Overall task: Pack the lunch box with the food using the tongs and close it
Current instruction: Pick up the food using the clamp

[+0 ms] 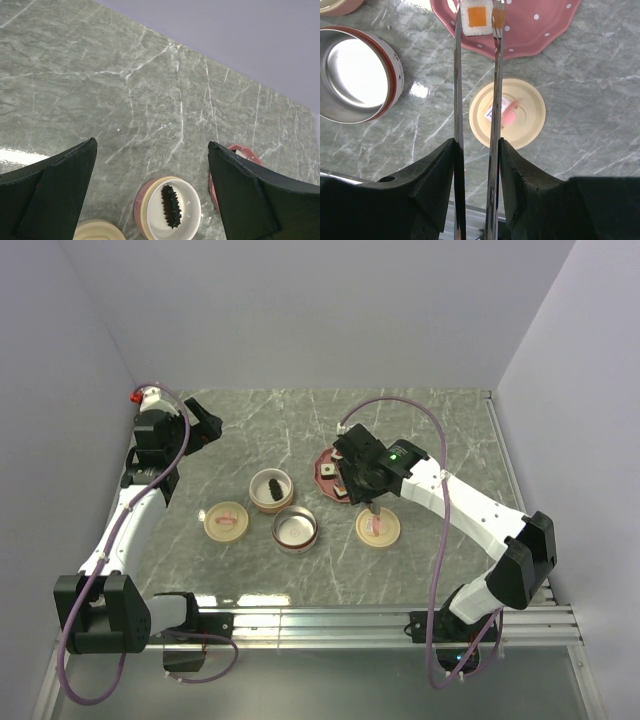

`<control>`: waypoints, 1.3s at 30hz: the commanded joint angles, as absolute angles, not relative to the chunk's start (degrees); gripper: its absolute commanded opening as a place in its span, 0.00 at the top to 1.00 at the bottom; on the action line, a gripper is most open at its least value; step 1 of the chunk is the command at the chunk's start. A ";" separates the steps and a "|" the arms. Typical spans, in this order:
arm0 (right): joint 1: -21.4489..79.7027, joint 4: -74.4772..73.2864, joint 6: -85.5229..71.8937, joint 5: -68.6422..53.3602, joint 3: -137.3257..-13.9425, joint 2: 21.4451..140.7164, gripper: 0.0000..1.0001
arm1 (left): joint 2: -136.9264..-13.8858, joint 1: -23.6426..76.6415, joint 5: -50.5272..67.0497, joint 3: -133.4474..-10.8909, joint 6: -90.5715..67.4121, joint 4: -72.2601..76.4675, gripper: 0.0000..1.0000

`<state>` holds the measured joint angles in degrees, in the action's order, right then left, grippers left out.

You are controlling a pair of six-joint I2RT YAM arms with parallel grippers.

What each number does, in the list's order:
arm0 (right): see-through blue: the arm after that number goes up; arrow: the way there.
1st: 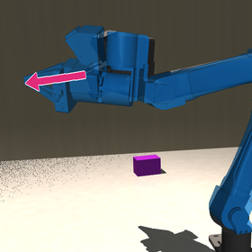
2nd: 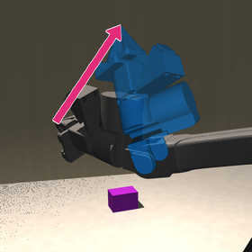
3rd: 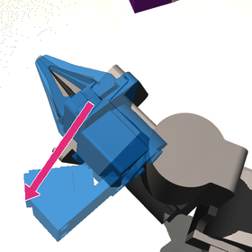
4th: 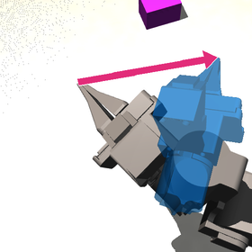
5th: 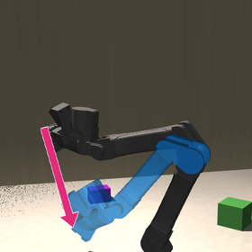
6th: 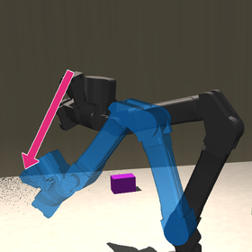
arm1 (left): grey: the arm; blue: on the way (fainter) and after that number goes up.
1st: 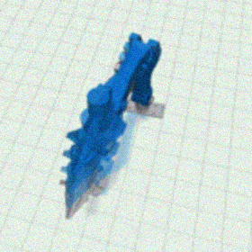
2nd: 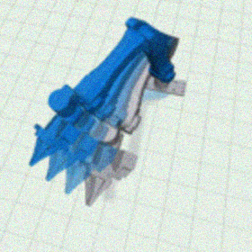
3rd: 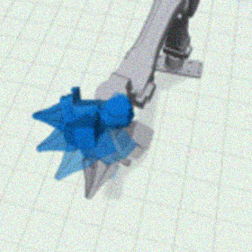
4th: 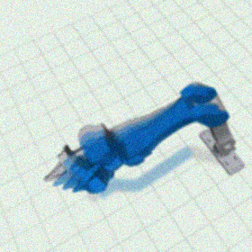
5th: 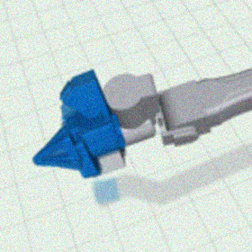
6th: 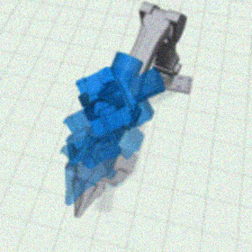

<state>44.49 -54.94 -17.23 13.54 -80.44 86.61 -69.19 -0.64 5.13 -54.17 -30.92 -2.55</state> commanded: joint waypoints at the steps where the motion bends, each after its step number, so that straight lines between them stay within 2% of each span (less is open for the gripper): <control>1: 44.91 -53.17 -16.61 13.71 -81.83 86.40 0.53 | -67.41 -0.44 5.19 -53.53 -31.11 -0.35 0.01; 13: 44.83 -52.56 -15.47 13.62 -80.25 87.45 0.50 | -67.24 -0.35 5.19 -53.35 -31.20 -0.44 0.00; 39: 44.91 -52.21 -14.59 12.39 -77.70 90.53 0.51 | -67.94 -0.44 5.36 -53.35 -31.55 -0.44 0.00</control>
<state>44.49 -53.17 -15.11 12.38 -77.43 89.82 -69.06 -0.64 5.13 -53.58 -30.94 -2.42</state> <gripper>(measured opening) 0.499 0.995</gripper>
